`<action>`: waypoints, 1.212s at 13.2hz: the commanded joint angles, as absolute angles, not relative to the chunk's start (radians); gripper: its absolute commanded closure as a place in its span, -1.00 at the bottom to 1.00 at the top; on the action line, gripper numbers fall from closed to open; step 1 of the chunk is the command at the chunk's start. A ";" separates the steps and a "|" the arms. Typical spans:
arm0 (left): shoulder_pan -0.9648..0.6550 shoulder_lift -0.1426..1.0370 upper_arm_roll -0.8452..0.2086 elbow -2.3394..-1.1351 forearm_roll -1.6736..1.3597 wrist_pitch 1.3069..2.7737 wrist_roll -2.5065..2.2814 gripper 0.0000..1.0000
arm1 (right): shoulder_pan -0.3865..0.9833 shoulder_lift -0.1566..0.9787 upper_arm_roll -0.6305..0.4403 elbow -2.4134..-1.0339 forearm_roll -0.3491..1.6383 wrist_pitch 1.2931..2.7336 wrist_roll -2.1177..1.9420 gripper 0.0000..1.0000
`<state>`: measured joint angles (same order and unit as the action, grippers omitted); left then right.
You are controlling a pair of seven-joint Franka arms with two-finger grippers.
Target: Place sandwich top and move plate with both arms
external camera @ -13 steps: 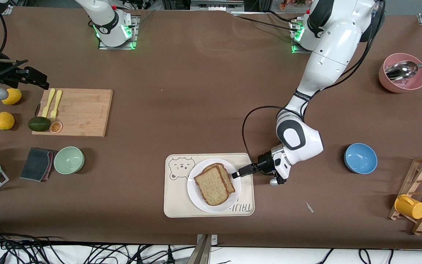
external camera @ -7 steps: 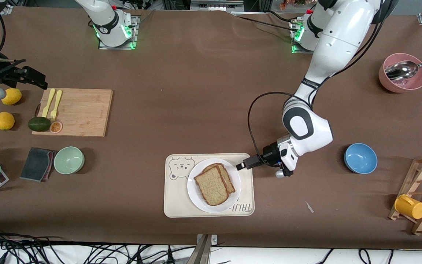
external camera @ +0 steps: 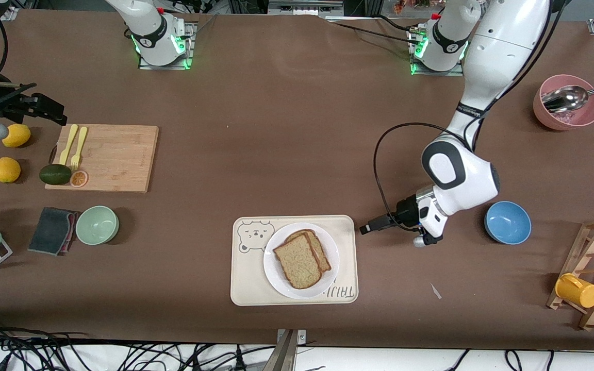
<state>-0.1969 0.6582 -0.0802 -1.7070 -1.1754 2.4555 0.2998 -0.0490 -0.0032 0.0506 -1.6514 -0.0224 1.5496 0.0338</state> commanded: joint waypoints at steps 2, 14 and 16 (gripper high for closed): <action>-0.109 0.620 -0.081 -1.741 -1.027 2.309 0.259 -0.99 | -0.051 -0.026 0.048 -1.658 -0.011 1.545 0.020 -0.97; 0.144 0.457 -0.075 -1.743 -0.183 2.048 -0.009 -0.99 | -0.051 -0.026 0.038 -1.654 -0.014 1.554 0.020 -0.97; 0.147 0.393 -0.077 -1.738 -0.063 2.005 -0.086 -0.99 | -0.051 -0.025 0.038 -1.652 -0.012 1.554 0.028 -0.98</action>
